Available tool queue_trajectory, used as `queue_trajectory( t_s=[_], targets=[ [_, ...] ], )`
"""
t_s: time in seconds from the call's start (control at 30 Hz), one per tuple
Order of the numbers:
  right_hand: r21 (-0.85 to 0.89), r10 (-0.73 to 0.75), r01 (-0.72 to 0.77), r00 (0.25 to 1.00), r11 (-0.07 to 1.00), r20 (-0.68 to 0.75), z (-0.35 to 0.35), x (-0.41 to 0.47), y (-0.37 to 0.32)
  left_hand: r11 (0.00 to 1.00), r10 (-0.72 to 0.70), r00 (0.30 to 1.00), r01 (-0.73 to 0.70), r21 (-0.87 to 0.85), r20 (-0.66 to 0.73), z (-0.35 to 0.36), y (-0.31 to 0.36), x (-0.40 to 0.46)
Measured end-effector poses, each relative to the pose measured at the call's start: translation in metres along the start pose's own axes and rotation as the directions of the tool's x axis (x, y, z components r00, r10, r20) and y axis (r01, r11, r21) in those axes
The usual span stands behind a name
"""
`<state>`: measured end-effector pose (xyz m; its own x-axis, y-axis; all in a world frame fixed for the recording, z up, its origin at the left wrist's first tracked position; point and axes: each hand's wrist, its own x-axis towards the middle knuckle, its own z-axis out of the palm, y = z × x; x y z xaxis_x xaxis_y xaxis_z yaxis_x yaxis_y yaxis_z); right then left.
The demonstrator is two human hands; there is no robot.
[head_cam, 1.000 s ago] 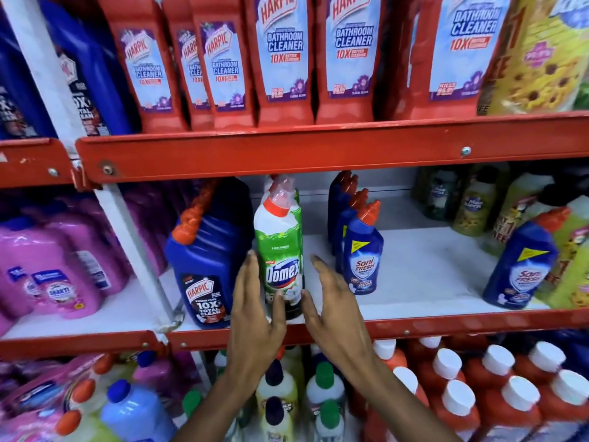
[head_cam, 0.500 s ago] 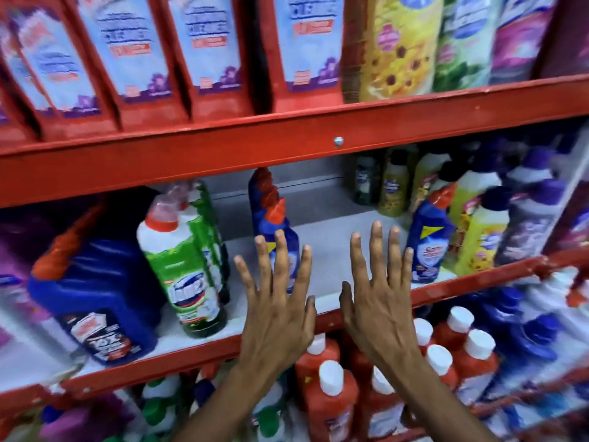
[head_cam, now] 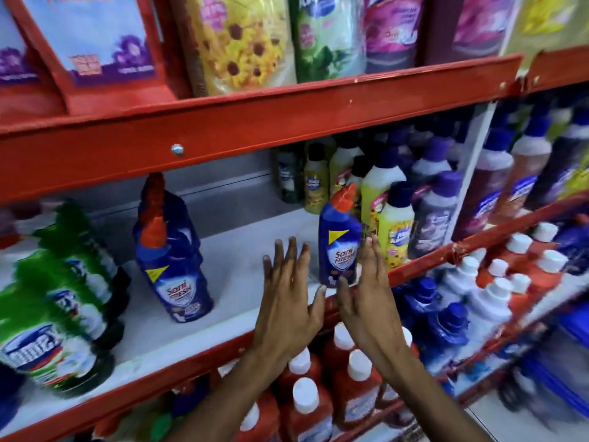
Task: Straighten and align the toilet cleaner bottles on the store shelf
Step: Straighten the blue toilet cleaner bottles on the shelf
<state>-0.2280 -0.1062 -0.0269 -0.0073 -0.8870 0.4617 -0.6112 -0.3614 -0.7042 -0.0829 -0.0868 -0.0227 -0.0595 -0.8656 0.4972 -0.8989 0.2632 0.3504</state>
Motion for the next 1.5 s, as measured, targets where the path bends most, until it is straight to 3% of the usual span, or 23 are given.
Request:
queue_trajectory(
  t_s=[0.13, 0.23, 0.33, 0.53, 0.7, 0.9, 1.2, 1.5],
  targets=[
    [0.19, -0.014, 0.003, 0.998, 0.982, 0.056, -0.014, 0.021, 0.008, 0.932, -0.159, 0.987, 0.147, -0.333, -0.007, 0.009, 0.014, 0.019],
    [0.249, 0.025, -0.042, 0.997, 0.968, 0.071, -0.017, 0.026, 0.009, 0.861, -0.263, 0.965, 0.226, -0.455, -0.019, 0.007, 0.02, 0.027],
    [0.276, 0.032, -0.05, 0.997, 0.96, 0.069, -0.016, 0.02, -0.001, 0.833, -0.293, 0.953, 0.219, -0.507, -0.071, -0.003, 0.018, 0.018],
    [0.396, -0.072, 0.018, 0.99, 0.918, 0.123, 0.011, -0.012, -0.055, 0.853, -0.319, 0.917, 0.167, -0.495, -0.241, -0.052, -0.015, -0.036],
    [0.47, -0.187, 0.065, 0.958, 0.88, 0.217, 0.048, -0.037, -0.105, 0.841, -0.452, 0.813, 0.252, -0.478, -0.366, -0.09, -0.048, -0.081],
    [0.475, -0.232, 0.061, 0.922, 0.878, 0.311, 0.084, -0.055, -0.136, 0.811, -0.552, 0.738, 0.367, -0.456, -0.388, -0.109, -0.082, -0.111],
    [0.436, -0.236, 0.049, 0.892, 0.898, 0.386, 0.094, -0.059, -0.135, 0.824, -0.524, 0.79, 0.376, -0.425, -0.317, -0.11, -0.105, -0.121],
    [0.392, -0.311, 0.103, 0.8, 0.914, 0.514, 0.095, -0.048, -0.134, 0.822, -0.492, 0.83, 0.346, -0.452, -0.261, -0.108, -0.104, -0.118]
  ],
)
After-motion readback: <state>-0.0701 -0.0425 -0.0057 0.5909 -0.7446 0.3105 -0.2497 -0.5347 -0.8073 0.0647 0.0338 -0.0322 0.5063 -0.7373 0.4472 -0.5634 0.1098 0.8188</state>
